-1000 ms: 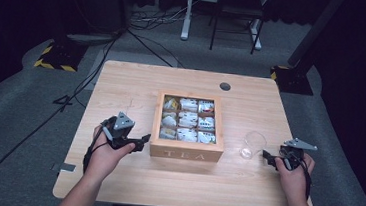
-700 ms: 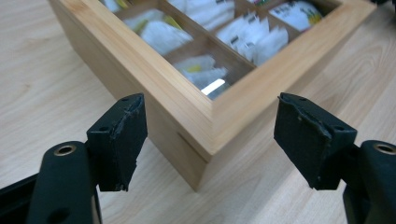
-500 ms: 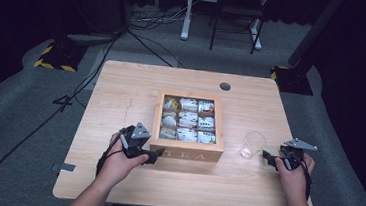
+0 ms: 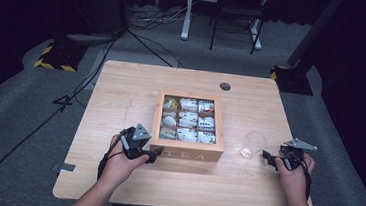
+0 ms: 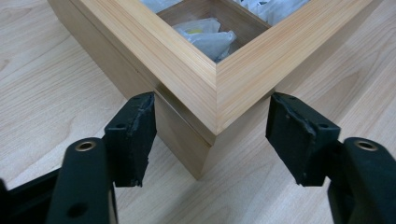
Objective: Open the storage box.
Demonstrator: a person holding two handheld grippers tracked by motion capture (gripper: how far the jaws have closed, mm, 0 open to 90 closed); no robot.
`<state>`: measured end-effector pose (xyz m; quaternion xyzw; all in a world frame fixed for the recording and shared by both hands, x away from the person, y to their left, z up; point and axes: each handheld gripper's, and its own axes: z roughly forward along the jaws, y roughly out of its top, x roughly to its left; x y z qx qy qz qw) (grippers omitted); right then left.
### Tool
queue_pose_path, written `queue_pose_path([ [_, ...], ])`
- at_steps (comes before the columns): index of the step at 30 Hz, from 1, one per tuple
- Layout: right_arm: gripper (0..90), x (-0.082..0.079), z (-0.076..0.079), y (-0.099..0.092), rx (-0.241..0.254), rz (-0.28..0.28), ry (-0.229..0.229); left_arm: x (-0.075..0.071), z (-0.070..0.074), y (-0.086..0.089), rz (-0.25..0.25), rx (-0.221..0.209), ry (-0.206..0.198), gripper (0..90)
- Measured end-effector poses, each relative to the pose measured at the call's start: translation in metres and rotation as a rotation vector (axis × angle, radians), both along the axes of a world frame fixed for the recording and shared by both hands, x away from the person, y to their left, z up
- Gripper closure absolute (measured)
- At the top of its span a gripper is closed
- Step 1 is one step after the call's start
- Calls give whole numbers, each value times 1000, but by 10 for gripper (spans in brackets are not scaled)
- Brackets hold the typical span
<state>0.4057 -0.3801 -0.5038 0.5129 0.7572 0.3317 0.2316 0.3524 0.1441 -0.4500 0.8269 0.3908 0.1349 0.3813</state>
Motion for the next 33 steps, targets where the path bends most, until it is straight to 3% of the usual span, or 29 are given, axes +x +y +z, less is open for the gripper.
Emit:
queue_pose_path([
  [8,171,0,0,0,0,0,0,-2,1,1,6,-3,-10,389],
  [14,171,0,0,0,1,0,0,-3,3,-2,-3,26,-72,393],
  [20,171,-1,0,0,2,8,0,-3,7,-2,12,-16,-111,395],
  [31,173,-2,0,0,5,17,1,-3,18,-2,51,-25,-188,399],
  [33,172,-2,0,0,7,17,3,-3,23,-2,57,-31,-222,398],
])
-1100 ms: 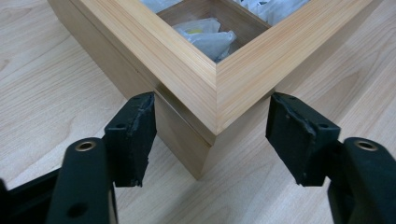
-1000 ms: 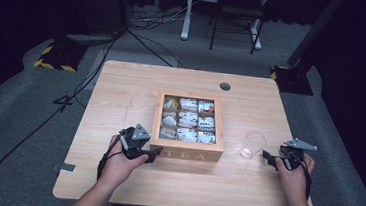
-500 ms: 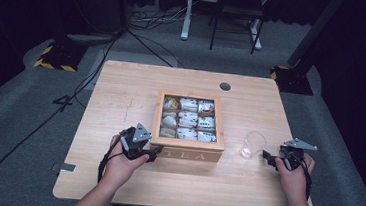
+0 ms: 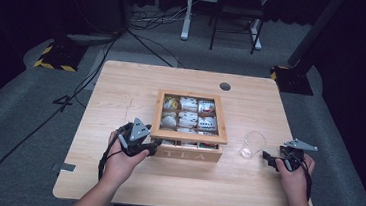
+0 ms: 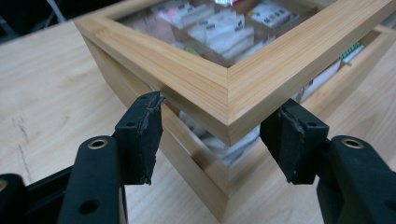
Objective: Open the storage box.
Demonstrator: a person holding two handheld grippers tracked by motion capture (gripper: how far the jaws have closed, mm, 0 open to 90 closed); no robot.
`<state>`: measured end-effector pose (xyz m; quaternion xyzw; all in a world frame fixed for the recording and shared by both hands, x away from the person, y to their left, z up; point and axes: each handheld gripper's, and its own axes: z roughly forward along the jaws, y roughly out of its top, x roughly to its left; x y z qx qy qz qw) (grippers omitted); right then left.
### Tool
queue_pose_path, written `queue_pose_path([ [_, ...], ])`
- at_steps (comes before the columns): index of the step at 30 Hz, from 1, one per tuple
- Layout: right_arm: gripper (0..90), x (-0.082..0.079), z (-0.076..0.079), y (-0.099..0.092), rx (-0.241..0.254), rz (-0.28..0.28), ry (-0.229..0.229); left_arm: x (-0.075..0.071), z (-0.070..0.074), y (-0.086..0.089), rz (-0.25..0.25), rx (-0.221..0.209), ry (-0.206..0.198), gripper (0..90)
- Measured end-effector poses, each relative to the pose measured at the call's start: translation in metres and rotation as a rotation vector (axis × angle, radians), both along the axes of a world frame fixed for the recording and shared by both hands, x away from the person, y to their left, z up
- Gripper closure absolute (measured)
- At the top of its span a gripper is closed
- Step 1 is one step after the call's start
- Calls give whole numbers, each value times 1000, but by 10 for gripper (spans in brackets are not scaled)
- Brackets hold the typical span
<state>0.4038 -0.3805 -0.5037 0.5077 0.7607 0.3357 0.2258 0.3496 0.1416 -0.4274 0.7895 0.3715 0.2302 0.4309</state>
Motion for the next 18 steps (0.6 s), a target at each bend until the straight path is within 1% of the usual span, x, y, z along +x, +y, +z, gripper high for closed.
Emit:
queue_pose_path([
  [1,172,0,0,0,1,4,0,1,2,0,-1,6,-10,397],
  [3,172,1,0,-1,0,11,1,2,5,0,3,5,-24,392],
  [7,175,1,0,-1,2,10,3,6,11,-1,8,15,-64,393],
  [9,180,1,0,-1,5,11,1,7,12,-1,9,21,-72,394],
  [10,190,-1,0,-2,15,16,1,9,15,-2,9,26,-85,394],
  [12,197,-3,1,-3,24,18,2,12,17,-2,10,29,-97,393],
  [14,197,-4,1,-4,29,21,4,13,18,-3,12,26,-101,392],
  [15,203,-7,1,-6,40,22,4,15,20,-3,10,21,-113,392],
  [16,203,-7,1,-6,40,22,4,15,20,-3,10,21,-113,393],
  [17,231,-9,2,-7,45,17,12,17,23,-3,9,15,-119,392],
  [18,246,-11,3,-7,46,14,17,17,23,-3,9,15,-119,393],
])
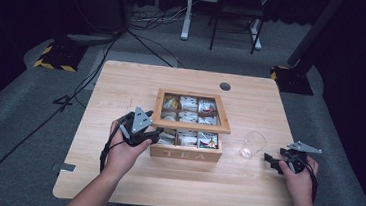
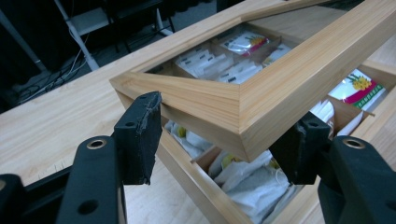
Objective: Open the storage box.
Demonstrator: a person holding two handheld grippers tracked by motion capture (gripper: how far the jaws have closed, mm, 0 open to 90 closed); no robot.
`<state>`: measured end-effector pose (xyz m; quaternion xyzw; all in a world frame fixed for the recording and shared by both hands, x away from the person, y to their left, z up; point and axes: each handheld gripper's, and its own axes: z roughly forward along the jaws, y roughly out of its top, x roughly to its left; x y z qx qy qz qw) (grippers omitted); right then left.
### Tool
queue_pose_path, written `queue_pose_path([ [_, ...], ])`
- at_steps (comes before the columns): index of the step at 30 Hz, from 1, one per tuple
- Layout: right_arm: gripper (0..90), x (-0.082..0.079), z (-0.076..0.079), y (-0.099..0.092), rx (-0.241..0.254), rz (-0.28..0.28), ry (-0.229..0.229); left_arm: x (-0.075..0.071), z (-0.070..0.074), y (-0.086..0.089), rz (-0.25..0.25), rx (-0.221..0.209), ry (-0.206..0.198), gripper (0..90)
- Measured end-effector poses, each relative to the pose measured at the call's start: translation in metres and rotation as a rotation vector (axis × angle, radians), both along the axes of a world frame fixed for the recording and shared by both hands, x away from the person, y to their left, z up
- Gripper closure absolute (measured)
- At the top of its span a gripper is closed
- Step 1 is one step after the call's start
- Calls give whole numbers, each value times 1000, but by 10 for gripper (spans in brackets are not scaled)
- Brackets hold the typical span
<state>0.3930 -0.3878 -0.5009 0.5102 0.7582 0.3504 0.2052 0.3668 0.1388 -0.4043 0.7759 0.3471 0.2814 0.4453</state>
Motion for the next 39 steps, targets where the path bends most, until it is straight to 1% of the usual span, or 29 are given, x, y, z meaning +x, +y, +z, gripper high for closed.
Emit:
queue_pose_path([
  [1,262,-2,1,-1,3,0,11,2,3,0,-1,-6,-6,394],
  [3,279,-5,3,-2,-3,-4,18,4,6,0,0,-9,-9,397],
  [5,279,-9,5,-3,-12,-13,16,6,9,0,3,4,-5,409],
  [7,280,-12,7,-4,-9,-14,14,7,11,-1,9,5,0,421],
  [8,281,-16,10,-6,1,-18,14,9,14,-1,15,15,2,429],
  [10,284,-20,14,-6,15,-16,14,10,16,-1,17,18,1,438],
  [13,297,-24,19,-6,10,-7,22,13,21,-1,15,13,23,438],
  [15,300,-27,23,-4,11,-2,21,14,22,-1,13,18,23,438],
  [16,302,-28,26,-2,3,3,22,17,25,0,10,4,41,438],
  [18,324,-31,33,3,-12,18,21,20,27,2,7,-30,60,439],
  [20,332,-33,40,9,-3,31,16,22,29,4,5,-50,73,443],
  [21,341,-33,43,12,0,38,17,23,30,4,3,-49,75,444],
  [22,341,-33,43,12,0,38,17,23,30,4,3,-49,75,446],
  [23,349,-35,49,19,-2,47,24,24,31,5,1,-44,75,445],
  [24,349,-35,49,19,-2,47,24,24,31,5,1,-44,75,445],
  [25,362,-35,53,24,5,64,30,24,32,5,2,-54,80,446],
  [29,372,-36,57,30,12,71,42,26,34,7,-2,-74,81,453],
  [35,368,-40,63,32,46,82,53,27,36,7,-2,-69,67,465],
  [39,373,-48,71,35,50,102,39,28,38,7,-1,-61,58,481],
])
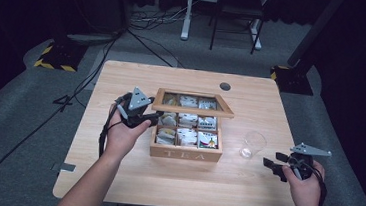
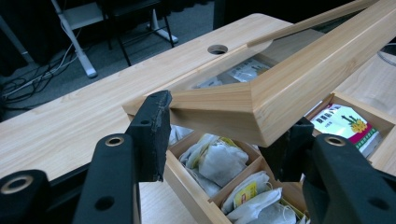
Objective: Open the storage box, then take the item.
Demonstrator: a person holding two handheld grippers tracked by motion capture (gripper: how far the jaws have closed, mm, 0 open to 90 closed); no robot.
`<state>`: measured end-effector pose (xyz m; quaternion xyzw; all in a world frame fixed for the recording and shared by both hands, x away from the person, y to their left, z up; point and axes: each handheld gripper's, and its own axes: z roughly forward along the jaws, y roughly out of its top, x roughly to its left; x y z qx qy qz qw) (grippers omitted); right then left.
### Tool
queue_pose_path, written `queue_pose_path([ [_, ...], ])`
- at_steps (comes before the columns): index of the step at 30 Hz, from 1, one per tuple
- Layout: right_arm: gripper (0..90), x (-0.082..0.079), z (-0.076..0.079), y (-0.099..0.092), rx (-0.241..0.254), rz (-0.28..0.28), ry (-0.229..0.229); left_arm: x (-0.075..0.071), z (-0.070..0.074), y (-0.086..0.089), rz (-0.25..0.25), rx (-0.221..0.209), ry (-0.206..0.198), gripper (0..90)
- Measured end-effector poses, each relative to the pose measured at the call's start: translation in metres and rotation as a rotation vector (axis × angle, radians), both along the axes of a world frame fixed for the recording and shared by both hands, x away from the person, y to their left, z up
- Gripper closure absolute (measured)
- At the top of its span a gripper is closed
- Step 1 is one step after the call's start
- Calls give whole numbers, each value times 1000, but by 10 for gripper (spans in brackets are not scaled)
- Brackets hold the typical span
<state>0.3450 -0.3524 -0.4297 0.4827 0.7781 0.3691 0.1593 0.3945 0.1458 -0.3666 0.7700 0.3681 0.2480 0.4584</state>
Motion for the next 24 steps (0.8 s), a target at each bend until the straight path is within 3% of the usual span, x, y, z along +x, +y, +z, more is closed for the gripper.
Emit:
queue_pose_path([
  [5,396,-9,15,6,35,52,-29,2,3,-1,5,3,-1,482],
  [11,429,-17,32,14,41,88,-47,2,4,-2,9,16,-1,482],
  [15,441,-22,46,29,42,126,-67,3,5,-2,12,13,3,481],
  [24,410,-11,52,58,50,212,-72,8,6,-1,8,3,38,478],
])
